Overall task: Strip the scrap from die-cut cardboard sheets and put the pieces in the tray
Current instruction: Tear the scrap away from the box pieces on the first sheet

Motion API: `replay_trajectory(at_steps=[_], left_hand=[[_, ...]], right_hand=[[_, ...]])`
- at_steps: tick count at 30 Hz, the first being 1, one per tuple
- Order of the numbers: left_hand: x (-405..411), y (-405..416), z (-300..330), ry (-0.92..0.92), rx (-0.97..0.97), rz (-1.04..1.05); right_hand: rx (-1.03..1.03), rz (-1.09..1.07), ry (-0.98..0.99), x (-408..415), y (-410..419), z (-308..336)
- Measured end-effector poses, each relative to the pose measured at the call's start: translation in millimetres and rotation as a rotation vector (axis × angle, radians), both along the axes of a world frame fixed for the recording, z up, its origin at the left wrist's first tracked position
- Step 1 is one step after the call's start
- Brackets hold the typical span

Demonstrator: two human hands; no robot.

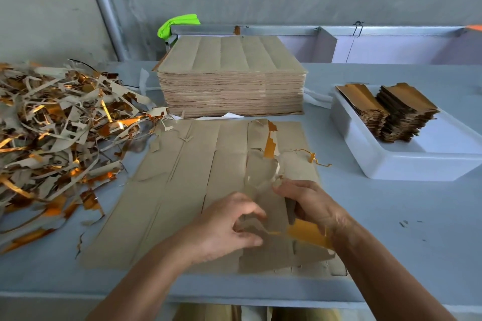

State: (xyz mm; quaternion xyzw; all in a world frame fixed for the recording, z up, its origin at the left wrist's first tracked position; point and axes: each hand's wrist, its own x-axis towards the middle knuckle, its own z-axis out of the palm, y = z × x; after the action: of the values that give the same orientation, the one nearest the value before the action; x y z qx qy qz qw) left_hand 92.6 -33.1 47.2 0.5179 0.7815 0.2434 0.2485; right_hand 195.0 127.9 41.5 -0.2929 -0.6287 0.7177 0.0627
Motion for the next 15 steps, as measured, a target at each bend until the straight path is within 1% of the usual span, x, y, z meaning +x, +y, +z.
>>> replay_trajectory(at_steps=[2,4,5,7,8,9,10,11,13,14,15], left_hand=[[-0.6,1.4,-5.5,0.014,0.034,0.077],[-4.3,-2.6,-3.8,-0.025,-0.019,0.087],[-8.0,-5.9,-0.8,-0.022,-0.119,0.037],[-22.1,-17.5,9.1,-0.034,-0.384,-0.119],[-30.9,-24.8,16.8,-0.053,-0.464,-0.186],[-38.2,-31.8,25.6,-0.077,-0.488,-0.229],[-43.0,-37.4,34.6,-0.11,-0.465,-0.243],[-43.7,-38.4,42.8,-0.152,-0.409,-0.203],[-35.5,-25.5,49.3,-0.2,-0.164,0.025],[-31.2,-11.5,44.9,-0.155,-0.008,0.163],[-27.0,7.7,37.7,-0.058,0.119,0.28]], right_hand=[[0.051,0.024,-0.034,1.7,0.3,-1.9],[0.177,-0.016,-0.121,0.2,-1.2,-5.8],[0.22,-0.061,-0.137,-1.6,-1.4,-10.1],[0.316,-0.17,-0.138,-4.7,-2.4,-15.7],[0.408,-0.207,-0.133,-5.8,-2.5,-16.5],[0.517,-0.22,-0.127,-6.6,-2.3,-17.0],[0.625,-0.214,-0.124,-7.0,-2.8,-16.8],[0.728,-0.207,-0.116,-7.5,-3.9,-15.6],[0.873,-0.212,-0.069,-9.6,-9.4,-11.2],[0.925,-0.21,-0.037,-10.6,-13.6,-8.4],[0.975,-0.202,-0.002,-11.3,-18.6,-5.2]])
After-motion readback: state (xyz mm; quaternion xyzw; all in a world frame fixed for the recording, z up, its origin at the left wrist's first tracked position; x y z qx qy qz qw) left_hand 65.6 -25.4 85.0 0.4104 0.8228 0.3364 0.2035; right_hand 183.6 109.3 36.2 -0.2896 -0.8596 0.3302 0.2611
